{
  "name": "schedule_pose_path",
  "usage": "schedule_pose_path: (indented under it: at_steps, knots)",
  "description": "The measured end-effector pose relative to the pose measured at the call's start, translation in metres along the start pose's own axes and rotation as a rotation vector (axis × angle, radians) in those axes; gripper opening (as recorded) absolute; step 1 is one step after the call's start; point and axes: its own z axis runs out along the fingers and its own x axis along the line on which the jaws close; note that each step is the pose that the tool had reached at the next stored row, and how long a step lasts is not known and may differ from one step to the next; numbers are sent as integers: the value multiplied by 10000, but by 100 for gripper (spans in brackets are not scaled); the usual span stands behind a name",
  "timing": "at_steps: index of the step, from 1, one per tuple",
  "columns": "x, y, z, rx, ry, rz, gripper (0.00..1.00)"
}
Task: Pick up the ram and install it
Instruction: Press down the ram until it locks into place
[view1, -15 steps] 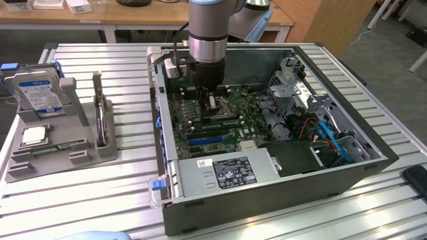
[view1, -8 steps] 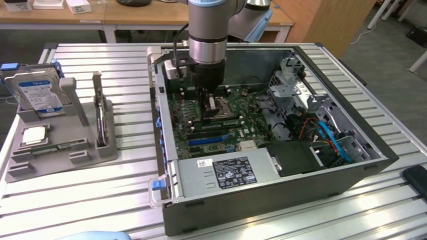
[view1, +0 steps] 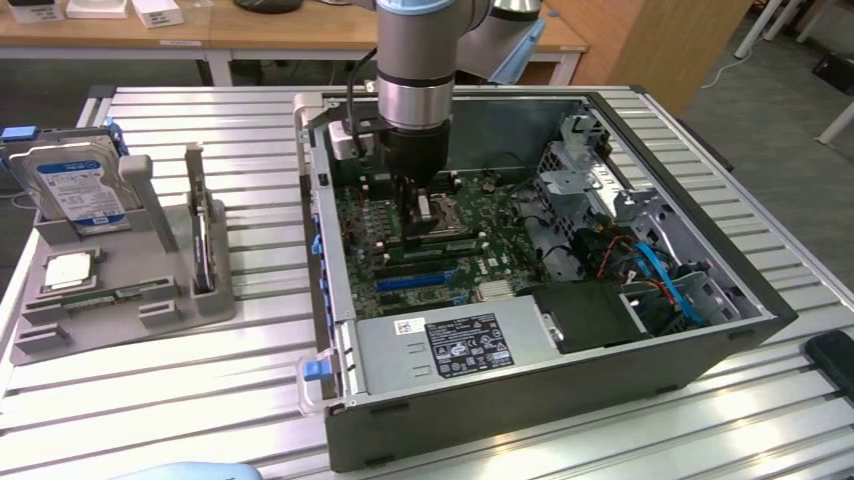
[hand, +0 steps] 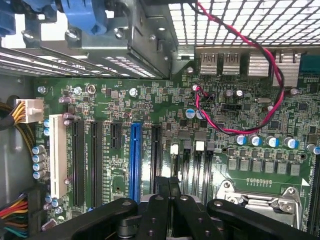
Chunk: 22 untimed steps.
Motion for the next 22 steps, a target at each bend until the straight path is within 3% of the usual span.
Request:
schedule_pose_path:
  at_steps: [4, 10, 16, 22]
  knots:
    - [13, -5, -65, -82, -36, -14, 10]
    - [25, -39, -131, -141, -63, -24, 10]
    - [38, -177, -180, -200, -63, -34, 10]
    - [60, -319, -284, -326, -69, -56, 10]
